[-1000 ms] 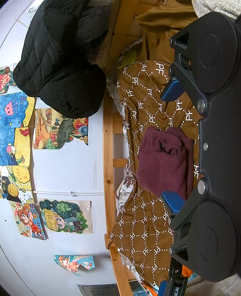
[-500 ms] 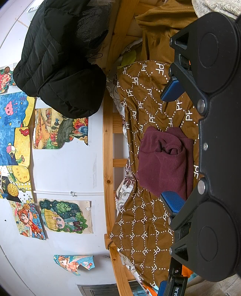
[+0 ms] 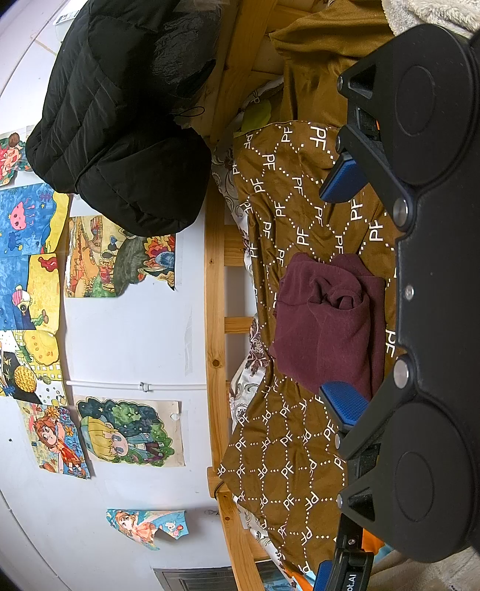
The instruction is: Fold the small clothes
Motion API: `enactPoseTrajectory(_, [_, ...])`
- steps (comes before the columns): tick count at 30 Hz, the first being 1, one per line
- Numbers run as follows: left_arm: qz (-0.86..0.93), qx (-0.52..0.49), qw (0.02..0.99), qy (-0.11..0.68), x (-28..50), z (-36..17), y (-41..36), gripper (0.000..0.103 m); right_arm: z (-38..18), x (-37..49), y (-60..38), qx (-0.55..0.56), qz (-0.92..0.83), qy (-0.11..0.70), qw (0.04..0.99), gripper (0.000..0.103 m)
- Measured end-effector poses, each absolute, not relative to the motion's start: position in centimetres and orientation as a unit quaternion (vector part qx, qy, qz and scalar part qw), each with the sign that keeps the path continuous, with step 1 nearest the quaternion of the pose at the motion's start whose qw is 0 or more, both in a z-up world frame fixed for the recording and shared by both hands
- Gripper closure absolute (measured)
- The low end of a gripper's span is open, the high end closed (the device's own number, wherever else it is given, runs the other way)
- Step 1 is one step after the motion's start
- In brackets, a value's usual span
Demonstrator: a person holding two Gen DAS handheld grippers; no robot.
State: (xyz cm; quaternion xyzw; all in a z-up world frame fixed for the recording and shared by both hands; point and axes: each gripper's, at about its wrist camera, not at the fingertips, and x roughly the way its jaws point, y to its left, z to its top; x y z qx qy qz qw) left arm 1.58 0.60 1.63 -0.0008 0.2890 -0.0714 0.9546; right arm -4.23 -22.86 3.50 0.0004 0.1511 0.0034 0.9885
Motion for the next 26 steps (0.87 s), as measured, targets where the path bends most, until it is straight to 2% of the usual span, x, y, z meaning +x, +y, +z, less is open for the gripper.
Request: enactPoseTrajectory(26, [-0.084, 0.007, 0.950, 0.300, 1.89, 1.36, 0.78, 0.001, 3.10, -4.03, -23.23, -0.004, 0.007, 0.158, 0.987, 0.001])
